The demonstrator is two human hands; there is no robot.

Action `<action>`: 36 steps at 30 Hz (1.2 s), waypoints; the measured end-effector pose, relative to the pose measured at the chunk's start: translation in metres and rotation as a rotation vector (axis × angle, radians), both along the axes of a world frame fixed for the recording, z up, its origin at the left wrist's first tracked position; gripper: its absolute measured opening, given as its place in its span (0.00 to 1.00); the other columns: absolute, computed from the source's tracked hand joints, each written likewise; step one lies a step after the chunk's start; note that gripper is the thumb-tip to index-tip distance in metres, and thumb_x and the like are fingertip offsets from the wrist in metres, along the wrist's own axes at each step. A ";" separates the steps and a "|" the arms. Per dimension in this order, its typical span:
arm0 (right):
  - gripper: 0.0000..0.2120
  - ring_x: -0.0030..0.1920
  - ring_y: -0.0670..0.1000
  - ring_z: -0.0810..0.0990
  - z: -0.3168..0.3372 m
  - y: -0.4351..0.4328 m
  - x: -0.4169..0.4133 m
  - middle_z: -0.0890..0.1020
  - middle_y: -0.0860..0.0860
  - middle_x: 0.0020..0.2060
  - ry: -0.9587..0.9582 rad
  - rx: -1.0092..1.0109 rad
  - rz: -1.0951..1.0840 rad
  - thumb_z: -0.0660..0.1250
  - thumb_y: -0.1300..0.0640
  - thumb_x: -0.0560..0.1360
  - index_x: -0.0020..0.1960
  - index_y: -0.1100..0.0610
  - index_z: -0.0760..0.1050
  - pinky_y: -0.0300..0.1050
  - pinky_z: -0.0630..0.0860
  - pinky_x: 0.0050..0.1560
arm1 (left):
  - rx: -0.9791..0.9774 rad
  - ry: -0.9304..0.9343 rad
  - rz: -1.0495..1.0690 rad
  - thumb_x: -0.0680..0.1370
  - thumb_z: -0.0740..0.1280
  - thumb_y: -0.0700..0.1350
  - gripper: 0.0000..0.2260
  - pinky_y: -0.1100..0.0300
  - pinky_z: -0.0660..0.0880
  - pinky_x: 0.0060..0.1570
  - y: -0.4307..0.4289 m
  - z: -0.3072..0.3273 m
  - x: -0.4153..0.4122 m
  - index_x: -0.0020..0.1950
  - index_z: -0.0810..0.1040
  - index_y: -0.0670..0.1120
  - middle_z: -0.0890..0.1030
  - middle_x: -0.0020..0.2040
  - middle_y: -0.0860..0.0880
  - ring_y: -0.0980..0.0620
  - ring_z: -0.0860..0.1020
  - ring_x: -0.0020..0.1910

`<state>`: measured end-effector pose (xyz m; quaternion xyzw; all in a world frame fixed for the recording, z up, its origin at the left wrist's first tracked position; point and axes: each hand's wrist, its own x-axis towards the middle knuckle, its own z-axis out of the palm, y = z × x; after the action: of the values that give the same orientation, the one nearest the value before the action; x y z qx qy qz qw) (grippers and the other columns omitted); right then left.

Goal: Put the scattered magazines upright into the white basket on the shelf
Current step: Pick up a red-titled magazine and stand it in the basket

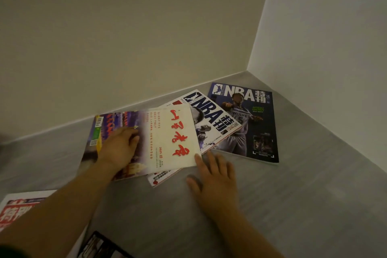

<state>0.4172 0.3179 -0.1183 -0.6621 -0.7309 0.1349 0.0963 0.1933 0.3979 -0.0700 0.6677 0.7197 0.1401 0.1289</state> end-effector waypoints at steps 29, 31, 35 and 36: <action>0.32 0.71 0.52 0.60 0.032 -0.011 -0.002 0.64 0.51 0.71 0.469 -0.011 -0.251 0.62 0.44 0.73 0.72 0.50 0.54 0.50 0.54 0.72 | 0.288 0.146 0.033 0.76 0.61 0.48 0.09 0.56 0.64 0.36 -0.011 0.088 -0.026 0.39 0.66 0.46 0.81 0.44 0.36 0.37 0.78 0.43; 0.32 0.70 0.54 0.63 0.048 -0.014 -0.004 0.67 0.54 0.70 0.673 -0.059 -0.309 0.65 0.50 0.73 0.72 0.52 0.54 0.52 0.59 0.70 | 0.405 0.081 0.075 0.75 0.62 0.48 0.09 0.55 0.64 0.36 -0.034 0.103 -0.040 0.40 0.67 0.45 0.81 0.43 0.35 0.35 0.78 0.42; 0.31 0.68 0.56 0.66 0.095 -0.011 -0.033 0.67 0.57 0.69 1.060 -0.135 -0.357 0.65 0.57 0.74 0.72 0.57 0.53 0.48 0.64 0.63 | 0.510 -0.077 0.133 0.75 0.63 0.49 0.10 0.55 0.64 0.37 -0.068 0.136 -0.056 0.39 0.66 0.46 0.80 0.40 0.35 0.34 0.77 0.42; 0.31 0.68 0.56 0.66 0.107 -0.011 -0.044 0.66 0.57 0.69 1.120 -0.137 -0.321 0.65 0.58 0.74 0.72 0.57 0.54 0.48 0.65 0.62 | 0.531 -0.145 0.137 0.75 0.63 0.48 0.11 0.55 0.64 0.36 -0.076 0.144 -0.059 0.38 0.64 0.46 0.79 0.39 0.36 0.36 0.76 0.41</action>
<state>0.3732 0.3065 -0.0114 -0.5971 -0.4488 0.4949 0.4440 0.1345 0.3220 0.0743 0.6162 0.6900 0.3796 -0.0092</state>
